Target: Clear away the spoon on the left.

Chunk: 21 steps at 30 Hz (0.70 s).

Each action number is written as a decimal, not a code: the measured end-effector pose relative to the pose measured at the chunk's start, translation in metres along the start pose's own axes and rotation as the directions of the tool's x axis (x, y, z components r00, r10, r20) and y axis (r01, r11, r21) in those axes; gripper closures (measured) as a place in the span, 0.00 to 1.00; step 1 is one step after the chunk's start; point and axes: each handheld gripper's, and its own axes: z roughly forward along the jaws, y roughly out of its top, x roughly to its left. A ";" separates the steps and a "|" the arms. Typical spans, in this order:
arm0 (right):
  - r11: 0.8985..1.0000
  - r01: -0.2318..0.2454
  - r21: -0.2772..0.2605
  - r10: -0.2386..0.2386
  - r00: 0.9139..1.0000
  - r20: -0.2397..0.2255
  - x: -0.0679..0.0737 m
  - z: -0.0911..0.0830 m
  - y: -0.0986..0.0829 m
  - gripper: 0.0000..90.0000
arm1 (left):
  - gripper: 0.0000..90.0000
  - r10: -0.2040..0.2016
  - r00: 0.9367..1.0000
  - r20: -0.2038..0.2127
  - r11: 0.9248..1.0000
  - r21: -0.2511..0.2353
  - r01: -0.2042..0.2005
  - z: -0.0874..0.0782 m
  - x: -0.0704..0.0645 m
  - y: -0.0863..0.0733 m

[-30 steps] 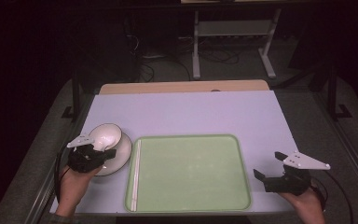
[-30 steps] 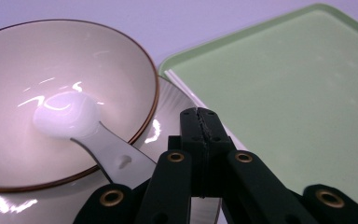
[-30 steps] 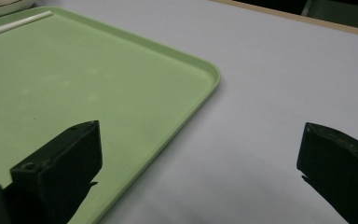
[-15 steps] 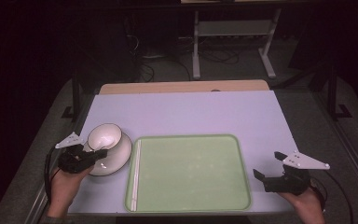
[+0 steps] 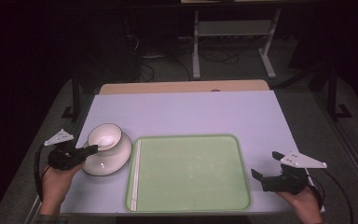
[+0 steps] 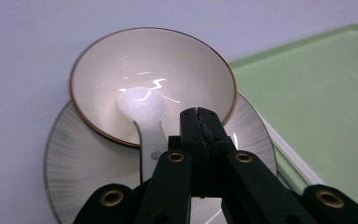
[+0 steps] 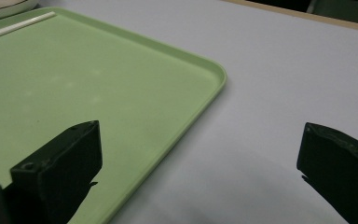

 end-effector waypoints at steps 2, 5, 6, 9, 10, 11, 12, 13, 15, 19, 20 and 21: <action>1.000 -0.001 0.002 0.001 1.000 -0.001 0.000 0.001 0.000 0.00 | 1.00 -0.009 1.000 -0.005 1.000 -0.008 0.009 -0.002 0.005 0.000; 1.000 -0.003 -0.001 0.003 1.000 -0.001 0.000 0.001 0.000 0.00 | 1.00 -0.024 0.999 -0.021 1.000 -0.019 0.023 -0.005 0.011 0.000; 1.000 -0.002 -0.001 0.002 1.000 -0.002 0.000 0.001 0.000 0.00 | 1.00 -0.029 0.999 -0.026 0.999 -0.025 0.029 -0.006 0.014 0.000; 1.000 -0.001 0.002 0.001 1.000 -0.001 0.001 0.001 0.000 0.00 | 1.00 -0.034 0.999 -0.037 0.999 -0.031 0.033 -0.007 0.021 0.000; 1.000 -0.001 0.002 0.001 1.000 0.000 0.001 0.001 0.000 0.00 | 1.00 -0.037 0.998 -0.042 0.999 -0.033 0.035 -0.007 0.024 0.000; 1.000 -0.001 0.002 0.001 1.000 0.001 0.001 0.001 0.000 0.00 | 1.00 -0.044 0.998 -0.050 0.998 -0.038 0.042 -0.006 0.026 0.000; 1.000 -0.001 0.002 0.001 1.000 0.001 0.001 0.001 0.000 0.00 | 1.00 -0.047 0.998 -0.052 0.998 -0.039 0.045 -0.006 0.029 0.000; 1.000 -0.001 0.003 0.001 1.000 0.001 0.001 0.001 0.000 0.00 | 1.00 -0.051 0.997 -0.051 0.998 -0.044 0.049 -0.006 0.031 0.000; 1.000 0.005 0.005 -0.005 1.000 0.001 0.001 0.001 0.000 0.00 | 1.00 -0.050 0.997 -0.058 0.998 -0.051 0.047 -0.005 0.033 0.000; 1.000 0.007 0.008 -0.007 1.000 0.002 0.001 0.002 0.000 0.00 | 1.00 -0.056 0.998 -0.040 0.997 -0.059 0.054 -0.007 0.033 0.000; 1.000 0.006 0.008 -0.006 1.000 0.002 0.001 0.002 0.000 0.00 | 1.00 -0.053 0.998 -0.032 0.997 -0.061 0.051 -0.008 0.032 0.000; 1.000 0.007 0.008 -0.007 1.000 0.002 0.001 0.001 0.000 0.00 | 1.00 -0.052 0.998 -0.030 0.997 -0.063 0.050 -0.009 0.031 0.001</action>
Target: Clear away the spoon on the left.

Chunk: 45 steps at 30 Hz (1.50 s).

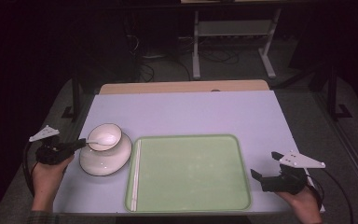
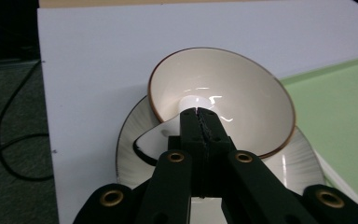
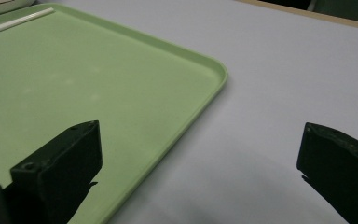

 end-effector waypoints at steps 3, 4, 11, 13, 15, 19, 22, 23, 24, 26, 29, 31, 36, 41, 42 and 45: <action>1.000 0.003 0.002 -0.003 1.000 0.000 0.000 0.000 0.000 0.00 | 0.95 0.014 1.000 0.017 1.000 -0.002 -0.014 -0.004 -0.003 0.004; 1.000 0.003 0.002 -0.003 1.000 -0.001 0.000 0.000 0.000 0.00 | 0.92 0.017 1.000 0.021 1.000 -0.003 -0.017 -0.004 -0.005 0.006; 1.000 0.003 -0.002 -0.003 1.000 0.002 0.000 -0.002 0.000 0.00 | 0.66 0.048 0.999 0.022 0.999 -0.020 -0.048 -0.014 -0.003 0.020; 1.000 0.004 -0.004 -0.004 1.000 0.002 0.000 -0.002 0.001 0.00 | 0.59 0.051 0.999 0.018 0.999 -0.010 -0.051 -0.015 0.000 0.023; 1.000 0.006 -0.006 -0.006 1.000 0.004 0.001 -0.003 0.001 0.00 | 0.56 0.038 0.999 0.013 0.999 -0.008 -0.038 -0.015 0.008 0.023; 1.000 0.004 -0.008 -0.004 1.000 0.006 0.000 -0.003 0.001 0.00 | 0.54 0.021 1.000 0.011 1.000 0.004 -0.021 -0.010 0.018 0.021; 1.000 0.005 -0.004 -0.005 1.000 0.005 0.000 -0.002 0.001 0.00 | 0.54 0.012 1.000 0.017 1.000 0.019 -0.012 -0.004 0.023 0.018; 1.000 0.005 -0.003 -0.005 1.000 0.005 0.000 -0.002 0.001 0.00 | 0.55 0.008 1.000 0.025 1.000 0.029 -0.009 -0.002 0.024 0.017; 1.000 0.005 -0.003 -0.005 1.000 0.005 0.000 -0.002 0.001 0.00 | 0.55 0.010 1.000 0.026 0.999 0.035 -0.011 0.000 0.025 0.016; 1.000 0.006 -0.003 -0.006 1.000 0.005 -0.001 -0.002 0.001 0.00 | 0.55 -0.003 1.000 0.027 0.999 0.046 0.002 0.004 0.027 0.012; 1.000 0.003 -0.004 -0.003 1.000 0.006 -0.001 -0.003 0.000 0.00 | 0.55 -0.016 0.999 0.030 0.998 0.056 0.014 0.008 0.031 0.009; 1.000 0.006 -0.003 -0.006 1.000 0.006 -0.001 -0.003 0.000 0.00 | 0.56 -0.025 0.999 0.043 0.998 0.059 0.022 0.010 0.033 0.006; 1.000 0.008 -0.002 -0.008 1.000 0.007 0.000 -0.003 0.000 0.00 | 0.63 -0.060 0.996 0.065 0.996 0.075 0.055 0.013 0.040 0.000; 1.000 0.008 -0.003 -0.008 1.000 0.009 0.000 -0.003 0.000 0.00 | 0.70 -0.069 0.994 0.085 0.994 0.092 0.061 0.016 0.042 -0.003; 1.000 0.007 -0.004 -0.007 1.000 0.009 0.000 -0.003 0.000 0.00 | 0.70 -0.067 0.994 0.086 0.994 0.094 0.059 0.017 0.042 -0.004; 1.000 0.009 -0.005 -0.009 1.000 0.009 0.000 -0.003 0.000 0.00 | 0.67 -0.074 0.993 0.088 0.994 0.085 0.066 0.018 0.042 -0.003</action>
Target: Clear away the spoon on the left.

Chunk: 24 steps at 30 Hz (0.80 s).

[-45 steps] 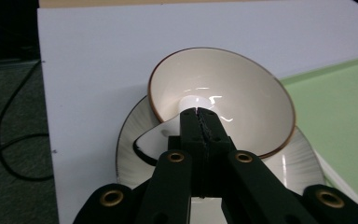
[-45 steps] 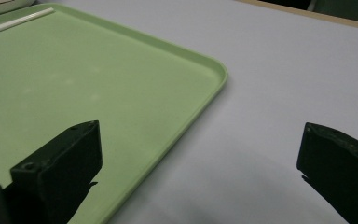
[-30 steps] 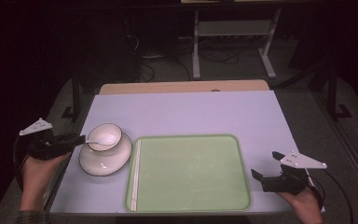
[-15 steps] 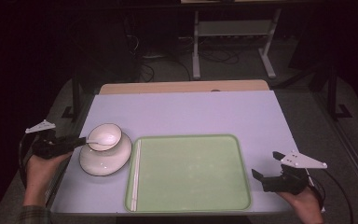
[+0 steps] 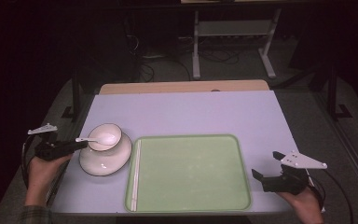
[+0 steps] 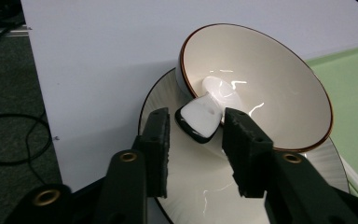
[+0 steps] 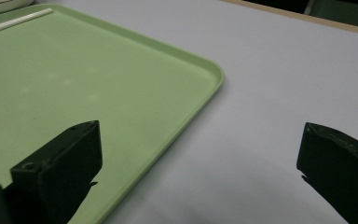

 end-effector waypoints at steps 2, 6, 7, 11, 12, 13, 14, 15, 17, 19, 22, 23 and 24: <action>1.000 0.000 0.000 0.000 1.000 0.000 0.000 0.000 0.000 0.00 | 0.67 0.001 1.000 0.007 1.000 -0.012 -0.001 0.000 0.000 0.001; 1.000 0.004 0.001 -0.004 1.000 -0.001 0.001 0.001 0.000 0.00 | 0.71 0.007 1.000 0.005 1.000 -0.029 -0.007 -0.001 -0.001 0.003; 1.000 0.004 0.001 -0.004 1.000 -0.001 0.001 0.001 0.000 0.00 | 0.72 0.004 1.000 0.014 0.999 -0.031 -0.004 -0.001 -0.001 0.003; 1.000 0.003 0.000 -0.003 1.000 0.006 0.001 0.001 0.000 0.00 | 0.74 0.003 1.000 0.024 1.000 -0.031 -0.003 -0.001 -0.001 0.003; 1.000 0.003 0.000 -0.003 1.000 0.007 0.000 0.000 0.000 0.00 | 0.75 0.004 1.000 0.023 0.999 -0.032 -0.003 -0.001 -0.001 0.003; 1.000 0.002 -0.001 -0.002 1.000 0.008 0.000 0.000 0.000 0.00 | 0.75 0.003 1.000 0.026 0.999 -0.034 -0.002 -0.001 -0.002 0.003; 1.000 0.001 -0.002 -0.001 1.000 0.008 0.000 0.000 0.000 0.00 | 0.76 0.005 1.000 0.030 0.999 -0.035 -0.004 -0.002 -0.002 0.003; 1.000 0.001 -0.002 -0.001 1.000 0.008 0.000 -0.001 0.000 0.02 | 0.78 0.009 0.999 0.037 0.999 -0.039 -0.008 -0.002 -0.002 0.003; 1.000 0.007 -0.010 -0.007 1.000 0.010 0.001 -0.001 0.000 0.04 | 0.80 0.011 0.999 0.041 0.999 -0.044 -0.010 -0.003 -0.002 0.003; 1.000 0.007 -0.009 -0.007 1.000 0.010 0.001 -0.001 0.000 0.04 | 0.83 0.015 0.999 0.050 0.999 -0.046 -0.012 -0.004 -0.003 0.003; 1.000 0.004 -0.010 -0.004 1.000 0.008 0.000 -0.002 0.000 0.04 | 0.86 0.017 0.998 0.064 0.999 -0.048 -0.014 -0.004 -0.003 0.003; 1.000 0.008 -0.008 -0.008 1.000 0.008 0.000 -0.001 -0.001 0.04 | 0.87 0.016 0.998 0.066 0.999 -0.050 -0.012 -0.005 -0.003 0.002; 1.000 0.009 -0.007 -0.009 1.000 0.008 0.000 -0.001 -0.001 0.04 | 0.87 0.013 0.997 0.075 0.999 -0.050 -0.009 -0.005 -0.003 0.002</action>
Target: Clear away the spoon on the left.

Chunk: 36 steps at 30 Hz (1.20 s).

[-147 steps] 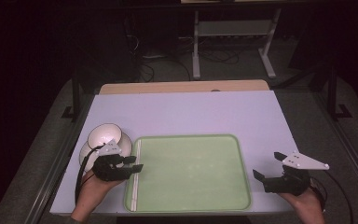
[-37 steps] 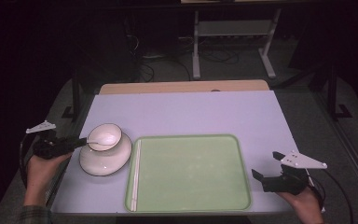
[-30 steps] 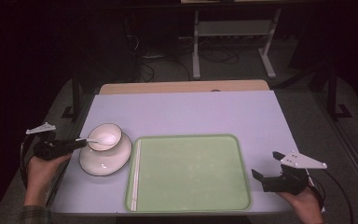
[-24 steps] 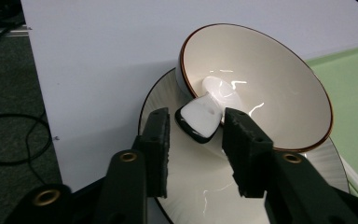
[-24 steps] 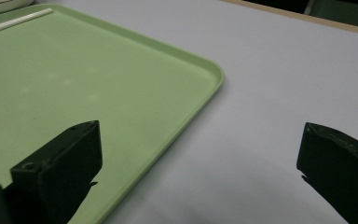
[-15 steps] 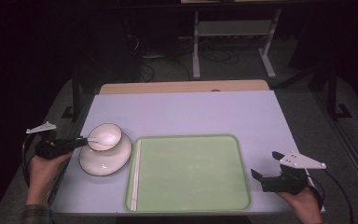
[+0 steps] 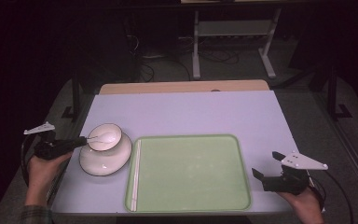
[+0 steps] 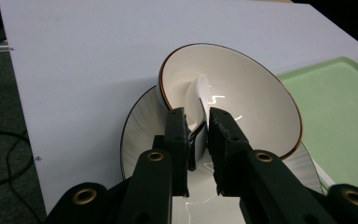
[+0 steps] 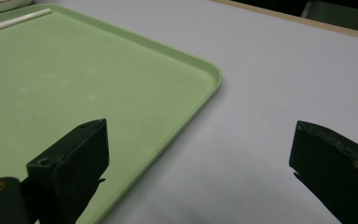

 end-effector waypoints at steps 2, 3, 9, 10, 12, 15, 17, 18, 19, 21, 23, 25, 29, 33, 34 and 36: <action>1.000 0.001 0.001 -0.001 1.000 -0.002 0.000 0.000 0.000 0.04 | 0.90 -0.007 0.999 0.039 1.000 -0.017 0.007 -0.002 0.000 0.001; 1.000 0.002 0.001 -0.002 1.000 -0.001 0.000 0.000 0.000 0.04 | 0.92 -0.008 0.999 0.043 1.000 -0.027 0.009 -0.003 -0.001 0.001; 1.000 0.001 -0.004 -0.001 1.000 0.001 0.000 -0.001 0.000 0.04 | 0.95 -0.010 0.998 0.062 0.999 -0.041 0.012 -0.006 -0.004 0.002; 1.000 0.002 -0.004 -0.002 1.000 0.001 0.000 -0.002 0.000 0.04 | 0.95 -0.007 0.998 0.059 0.999 -0.042 0.010 -0.006 -0.004 0.003; 1.000 0.002 -0.003 -0.002 1.000 0.001 0.000 -0.002 0.000 0.04 | 0.95 -0.009 0.998 0.066 0.999 -0.048 0.012 -0.006 -0.006 0.004; 1.000 0.003 -0.002 -0.003 1.000 0.001 0.000 -0.002 0.000 0.04 | 0.95 0.005 0.997 0.075 0.998 -0.059 0.000 -0.007 -0.010 0.007; 1.000 0.003 -0.002 -0.003 1.000 0.000 0.000 -0.002 0.000 0.04 | 0.95 0.015 0.997 0.076 0.997 -0.073 -0.009 -0.009 -0.013 0.009; 1.000 0.003 -0.001 -0.003 1.000 0.000 0.000 -0.002 0.000 0.04 | 0.95 0.018 0.997 0.074 0.997 -0.077 -0.012 -0.010 -0.015 0.010; 1.000 0.003 -0.001 -0.003 1.000 0.000 0.000 -0.002 0.000 0.04 | 0.95 0.023 0.997 0.077 0.996 -0.082 -0.016 -0.011 -0.016 0.012; 1.000 0.003 -0.003 -0.003 1.000 0.000 0.000 -0.002 0.000 0.04 | 0.95 0.030 0.996 0.087 0.995 -0.102 -0.021 -0.015 -0.020 0.015; 1.000 0.003 -0.004 -0.003 1.000 0.001 0.000 -0.002 0.000 0.04 | 0.95 0.043 0.995 0.095 0.993 -0.115 -0.032 -0.017 -0.024 0.019; 1.000 0.003 -0.005 -0.003 1.000 0.002 0.000 -0.002 0.000 0.04 | 0.95 0.050 0.993 0.103 0.991 -0.132 -0.036 -0.019 -0.028 0.022; 1.000 0.001 -0.005 -0.001 1.000 0.003 0.001 -0.003 0.000 0.04 | 0.95 0.069 0.989 0.128 0.987 -0.156 -0.048 -0.020 -0.036 0.030; 1.000 0.002 -0.011 -0.002 1.000 0.008 0.000 -0.004 0.001 0.04 | 0.95 0.092 0.982 0.163 0.983 -0.172 -0.064 -0.016 -0.047 0.039; 1.000 0.001 -0.011 0.000 1.000 0.008 0.000 -0.004 0.001 0.04 | 0.95 0.096 0.980 0.173 0.983 -0.174 -0.066 -0.014 -0.050 0.041; 1.000 0.000 -0.013 0.000 1.000 0.011 0.000 -0.005 0.001 0.04 | 0.95 0.113 0.976 0.187 0.981 -0.179 -0.079 -0.010 -0.056 0.046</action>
